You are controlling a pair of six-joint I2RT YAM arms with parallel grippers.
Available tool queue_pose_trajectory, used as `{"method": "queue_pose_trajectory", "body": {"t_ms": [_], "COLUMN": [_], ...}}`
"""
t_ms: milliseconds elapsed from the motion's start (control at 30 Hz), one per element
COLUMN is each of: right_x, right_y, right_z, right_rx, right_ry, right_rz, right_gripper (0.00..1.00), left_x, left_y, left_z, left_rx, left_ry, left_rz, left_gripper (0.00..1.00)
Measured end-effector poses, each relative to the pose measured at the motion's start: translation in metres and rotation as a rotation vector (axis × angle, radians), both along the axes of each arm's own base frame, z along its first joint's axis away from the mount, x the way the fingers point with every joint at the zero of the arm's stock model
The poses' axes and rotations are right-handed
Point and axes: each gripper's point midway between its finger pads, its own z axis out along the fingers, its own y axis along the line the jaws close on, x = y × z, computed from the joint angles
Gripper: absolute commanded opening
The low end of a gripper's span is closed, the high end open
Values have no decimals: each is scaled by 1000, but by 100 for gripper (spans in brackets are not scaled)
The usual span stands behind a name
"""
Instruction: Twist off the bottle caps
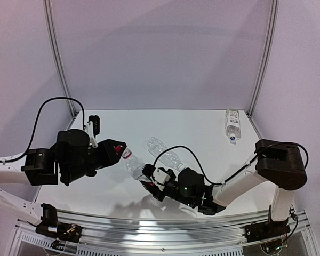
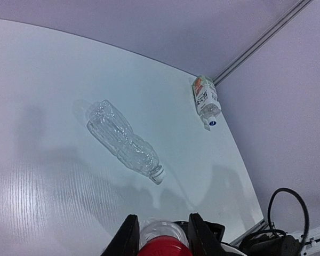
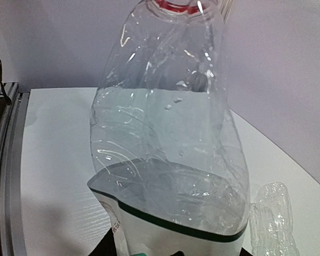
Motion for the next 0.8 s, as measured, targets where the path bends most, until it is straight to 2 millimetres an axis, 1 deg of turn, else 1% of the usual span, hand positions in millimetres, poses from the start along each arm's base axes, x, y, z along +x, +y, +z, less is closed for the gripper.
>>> {"method": "queue_pose_trajectory", "body": {"t_ms": [167, 267, 467, 633, 800], "right_x": [13, 15, 16, 16, 15], "right_y": [-9, -11, -12, -14, -18], "right_z": [-14, -16, -16, -19, -25], "right_rx": [-35, -40, -41, -45, -60], "right_ry": [23, 27, 32, 34, 38], "right_rz": [-65, -79, -87, -90, -91], "right_gripper": [44, 44, 44, 44, 44], "left_x": [-2, -3, -5, 0, 12], "left_y": [18, 25, 32, 41, 55], "left_z": [11, 14, 19, 15, 1], "left_rx": [-50, -67, -86, -51, 4], "left_ry": [-22, -28, -40, -49, -45], "left_rz": [17, 21, 26, 60, 112], "left_gripper": [30, 30, 31, 31, 31]}}
